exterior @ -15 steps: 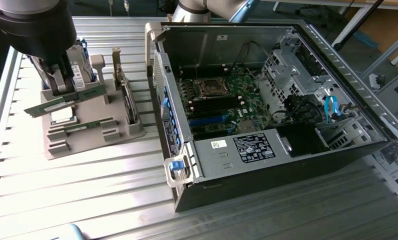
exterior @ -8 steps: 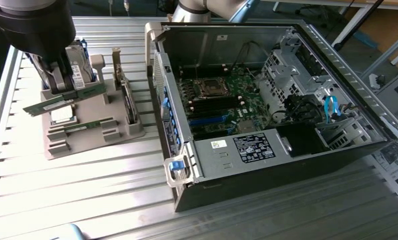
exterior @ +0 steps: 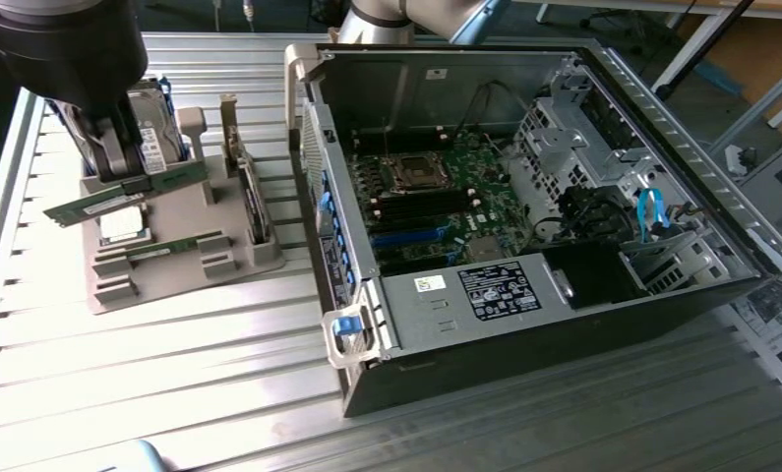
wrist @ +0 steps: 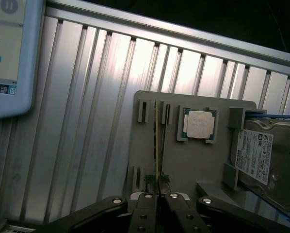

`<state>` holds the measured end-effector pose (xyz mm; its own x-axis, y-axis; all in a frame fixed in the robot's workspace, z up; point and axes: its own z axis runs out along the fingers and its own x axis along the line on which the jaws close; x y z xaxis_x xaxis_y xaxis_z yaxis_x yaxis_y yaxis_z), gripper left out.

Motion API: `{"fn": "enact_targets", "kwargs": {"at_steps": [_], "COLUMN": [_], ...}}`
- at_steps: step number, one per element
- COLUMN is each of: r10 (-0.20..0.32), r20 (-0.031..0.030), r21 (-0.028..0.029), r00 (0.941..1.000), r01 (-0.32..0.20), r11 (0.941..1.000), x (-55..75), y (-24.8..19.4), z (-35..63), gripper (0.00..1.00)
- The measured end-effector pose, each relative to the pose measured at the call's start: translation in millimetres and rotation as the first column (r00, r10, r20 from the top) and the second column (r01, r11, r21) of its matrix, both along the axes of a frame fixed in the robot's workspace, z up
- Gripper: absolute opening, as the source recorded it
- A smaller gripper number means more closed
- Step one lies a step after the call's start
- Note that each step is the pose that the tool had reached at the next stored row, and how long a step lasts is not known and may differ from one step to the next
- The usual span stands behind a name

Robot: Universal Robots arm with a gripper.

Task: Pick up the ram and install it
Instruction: 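Pick up the ram and move it above insertion slot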

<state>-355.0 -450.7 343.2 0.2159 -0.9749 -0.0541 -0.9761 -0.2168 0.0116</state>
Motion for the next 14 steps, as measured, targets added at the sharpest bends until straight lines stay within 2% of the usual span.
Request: {"fn": "enact_targets", "kwargs": {"at_steps": [14], "r10": [0.0], "r20": [0.0], "r21": [0.0011], "r00": [1.0], "r01": [0.0], "r11": [1.0], "x": [0.0], "y": [0.0], "z": [5.2], "gripper": [0.12]}}
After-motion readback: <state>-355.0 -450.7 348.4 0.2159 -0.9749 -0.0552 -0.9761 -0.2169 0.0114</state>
